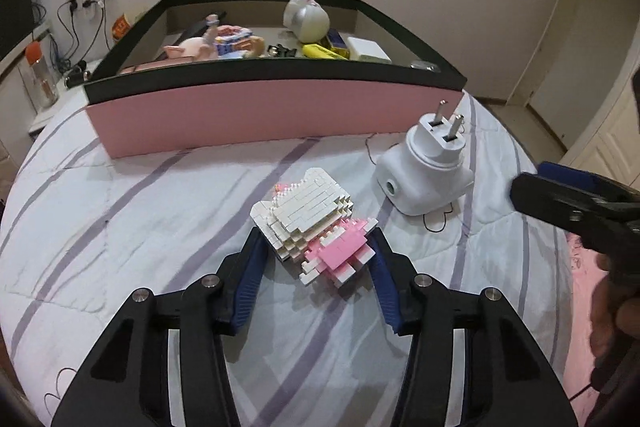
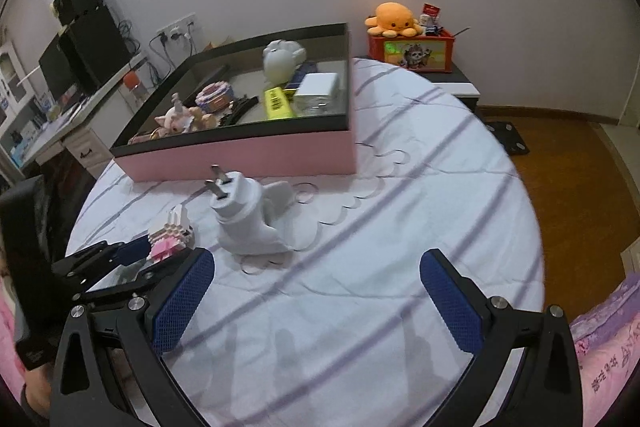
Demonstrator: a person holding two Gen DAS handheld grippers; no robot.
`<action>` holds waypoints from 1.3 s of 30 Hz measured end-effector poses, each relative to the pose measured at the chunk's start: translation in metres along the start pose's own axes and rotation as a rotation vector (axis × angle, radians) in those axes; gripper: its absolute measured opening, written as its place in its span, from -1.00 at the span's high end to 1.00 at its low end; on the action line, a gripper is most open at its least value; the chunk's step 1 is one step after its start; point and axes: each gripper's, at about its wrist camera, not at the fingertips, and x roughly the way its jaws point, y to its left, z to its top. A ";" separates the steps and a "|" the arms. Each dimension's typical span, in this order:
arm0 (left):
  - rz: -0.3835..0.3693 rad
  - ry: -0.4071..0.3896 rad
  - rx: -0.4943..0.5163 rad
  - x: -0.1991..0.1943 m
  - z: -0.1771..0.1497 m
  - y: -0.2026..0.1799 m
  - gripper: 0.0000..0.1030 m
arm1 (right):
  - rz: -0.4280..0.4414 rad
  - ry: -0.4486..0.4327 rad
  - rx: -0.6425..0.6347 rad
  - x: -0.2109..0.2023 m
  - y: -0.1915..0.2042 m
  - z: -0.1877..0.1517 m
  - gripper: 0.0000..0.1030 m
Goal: Organize rigid objects
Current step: 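Grasp block figure with left tool while right tool grasps white plug adapter, then carry block figure and plug adapter into the pink box and release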
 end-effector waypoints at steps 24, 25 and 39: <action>0.042 -0.060 -0.017 -0.030 0.010 0.031 0.01 | 0.036 0.060 -0.115 0.054 0.046 0.011 -0.04; 0.040 -0.063 -0.016 -0.031 0.012 0.031 0.01 | 0.040 0.057 -0.117 0.052 0.047 0.012 -0.03; 0.047 -0.148 0.012 -0.062 0.061 0.034 0.01 | 0.153 -0.063 -0.140 -0.009 0.054 0.059 -0.03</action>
